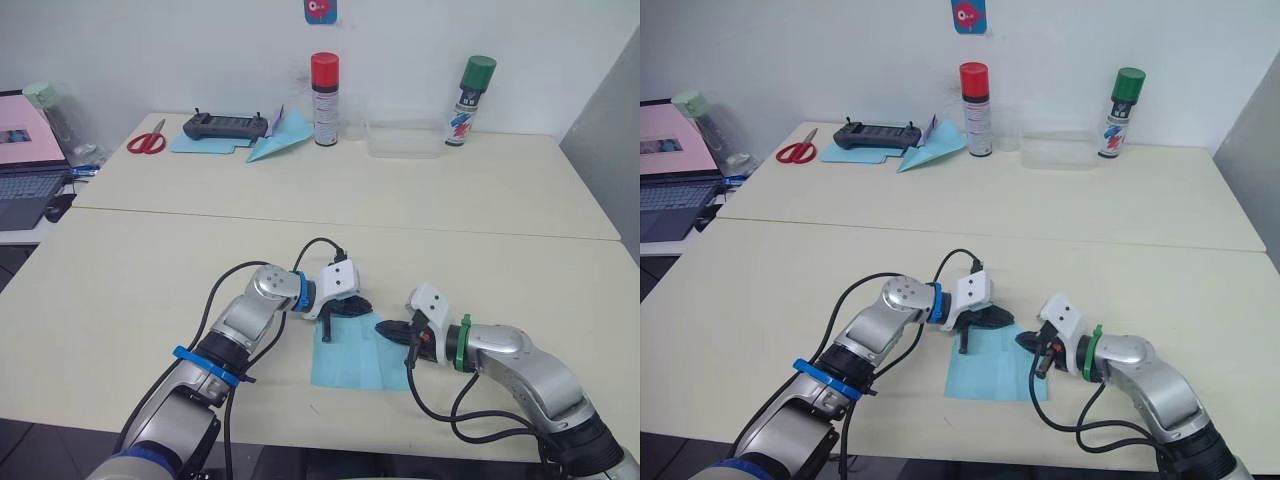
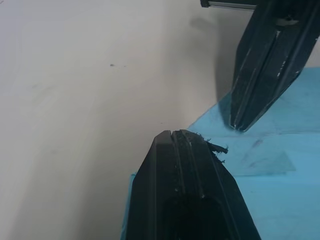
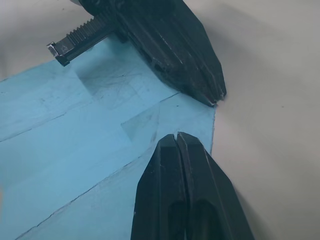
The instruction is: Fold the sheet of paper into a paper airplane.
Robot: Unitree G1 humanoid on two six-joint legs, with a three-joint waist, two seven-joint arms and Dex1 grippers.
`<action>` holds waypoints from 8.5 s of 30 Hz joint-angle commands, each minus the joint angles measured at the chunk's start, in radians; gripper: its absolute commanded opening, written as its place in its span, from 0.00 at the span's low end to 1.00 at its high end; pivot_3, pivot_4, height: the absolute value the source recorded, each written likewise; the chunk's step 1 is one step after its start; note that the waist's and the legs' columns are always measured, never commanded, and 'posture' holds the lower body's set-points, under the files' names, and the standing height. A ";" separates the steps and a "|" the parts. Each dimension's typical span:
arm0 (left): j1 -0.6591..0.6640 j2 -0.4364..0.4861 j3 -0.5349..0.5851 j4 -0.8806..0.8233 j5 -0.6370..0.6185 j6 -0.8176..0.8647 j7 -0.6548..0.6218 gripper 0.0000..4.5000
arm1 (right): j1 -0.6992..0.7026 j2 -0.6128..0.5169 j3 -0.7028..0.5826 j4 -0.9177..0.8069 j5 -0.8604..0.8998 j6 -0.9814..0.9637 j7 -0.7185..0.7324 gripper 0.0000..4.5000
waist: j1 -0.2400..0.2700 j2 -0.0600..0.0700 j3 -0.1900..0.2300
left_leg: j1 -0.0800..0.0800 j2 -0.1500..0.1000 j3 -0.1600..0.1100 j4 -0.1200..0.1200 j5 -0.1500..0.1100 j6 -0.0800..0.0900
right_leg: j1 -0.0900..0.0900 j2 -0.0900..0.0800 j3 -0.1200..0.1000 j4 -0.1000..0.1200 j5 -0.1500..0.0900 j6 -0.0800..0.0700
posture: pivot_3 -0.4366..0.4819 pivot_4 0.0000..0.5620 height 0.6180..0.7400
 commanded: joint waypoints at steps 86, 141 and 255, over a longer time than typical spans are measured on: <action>0.180 0.255 -0.002 -0.406 -0.050 0.199 -0.020 0.01 | -0.140 0.213 -0.071 0.158 0.015 0.005 -0.025 0.00 | -0.019 0.002 0.005 | -0.001 0.002 0.003 -0.002 0.000 0.000 | -0.004 0.001 0.001 0.002 0.001 -0.002 | 0.48 0.27 1.00; 0.191 0.244 0.112 -0.474 -0.050 0.190 0.000 0.63 | -0.229 0.194 0.009 0.246 -0.048 0.011 0.021 0.00 | -0.003 0.007 0.008 | -0.004 0.002 0.002 -0.001 0.000 0.000 | -0.006 0.001 0.000 0.002 0.001 -0.002 | 0.48 0.27 1.00; 0.381 0.257 0.070 -0.508 -0.169 0.255 0.115 0.01 | -0.238 0.168 0.083 0.272 -0.097 -0.003 0.052 0.00 | -0.004 0.010 0.004 | -0.001 0.002 0.002 -0.001 0.000 0.000 | -0.004 0.001 0.000 0.002 0.002 -0.002 | 0.48 0.27 1.00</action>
